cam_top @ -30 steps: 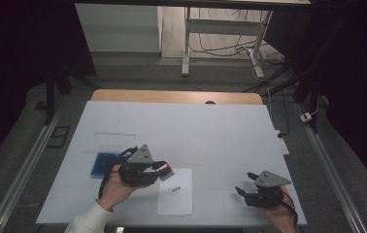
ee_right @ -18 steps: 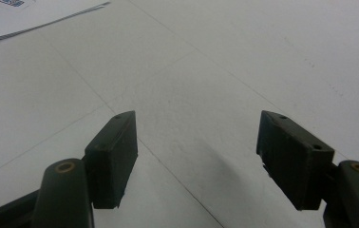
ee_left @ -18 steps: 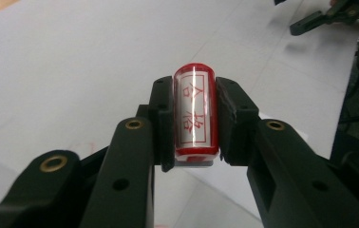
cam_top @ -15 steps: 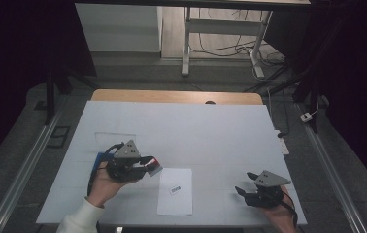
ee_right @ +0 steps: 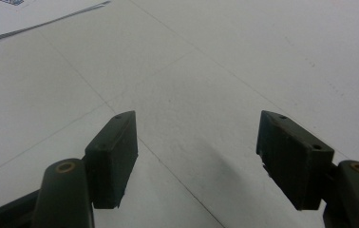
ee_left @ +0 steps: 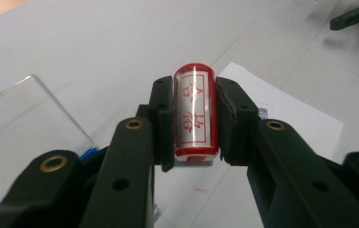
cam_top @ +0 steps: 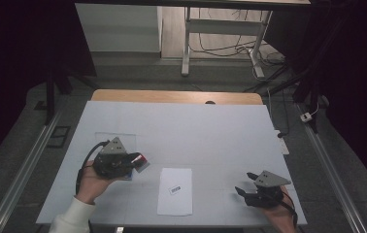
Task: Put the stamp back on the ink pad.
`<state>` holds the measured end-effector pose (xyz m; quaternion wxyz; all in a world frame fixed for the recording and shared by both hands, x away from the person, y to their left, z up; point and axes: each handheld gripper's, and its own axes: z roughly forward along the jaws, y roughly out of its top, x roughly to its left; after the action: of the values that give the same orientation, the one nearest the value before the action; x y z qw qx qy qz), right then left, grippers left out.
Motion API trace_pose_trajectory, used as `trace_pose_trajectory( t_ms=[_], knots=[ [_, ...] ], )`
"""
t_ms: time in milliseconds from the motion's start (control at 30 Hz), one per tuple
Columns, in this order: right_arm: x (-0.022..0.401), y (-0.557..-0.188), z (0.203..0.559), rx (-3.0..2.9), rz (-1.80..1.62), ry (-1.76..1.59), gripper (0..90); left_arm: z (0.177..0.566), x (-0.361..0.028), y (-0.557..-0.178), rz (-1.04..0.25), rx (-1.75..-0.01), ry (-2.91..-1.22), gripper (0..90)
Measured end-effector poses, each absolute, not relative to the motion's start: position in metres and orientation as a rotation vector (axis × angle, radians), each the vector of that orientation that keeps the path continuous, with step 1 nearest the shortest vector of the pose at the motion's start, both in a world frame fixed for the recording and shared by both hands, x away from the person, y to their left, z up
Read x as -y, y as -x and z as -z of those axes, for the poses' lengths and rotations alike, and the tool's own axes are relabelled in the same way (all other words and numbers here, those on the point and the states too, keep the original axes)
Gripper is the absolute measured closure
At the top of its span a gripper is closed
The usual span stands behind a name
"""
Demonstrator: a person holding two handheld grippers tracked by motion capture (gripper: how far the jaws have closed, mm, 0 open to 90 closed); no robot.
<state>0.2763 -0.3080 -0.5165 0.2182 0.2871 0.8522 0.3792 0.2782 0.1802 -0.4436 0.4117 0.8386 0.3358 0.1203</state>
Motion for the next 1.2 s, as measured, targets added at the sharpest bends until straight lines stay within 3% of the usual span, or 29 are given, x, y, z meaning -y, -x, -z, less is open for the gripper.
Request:
trace_pose_trajectory(
  t_ms=[1200],
  knots=[
    [0.308,-0.276,0.517,-2.361,-1.04,-0.79,29.7,0.467,-0.244,-0.285,-0.323,-1.079,-2.124,69.4]
  ],
)
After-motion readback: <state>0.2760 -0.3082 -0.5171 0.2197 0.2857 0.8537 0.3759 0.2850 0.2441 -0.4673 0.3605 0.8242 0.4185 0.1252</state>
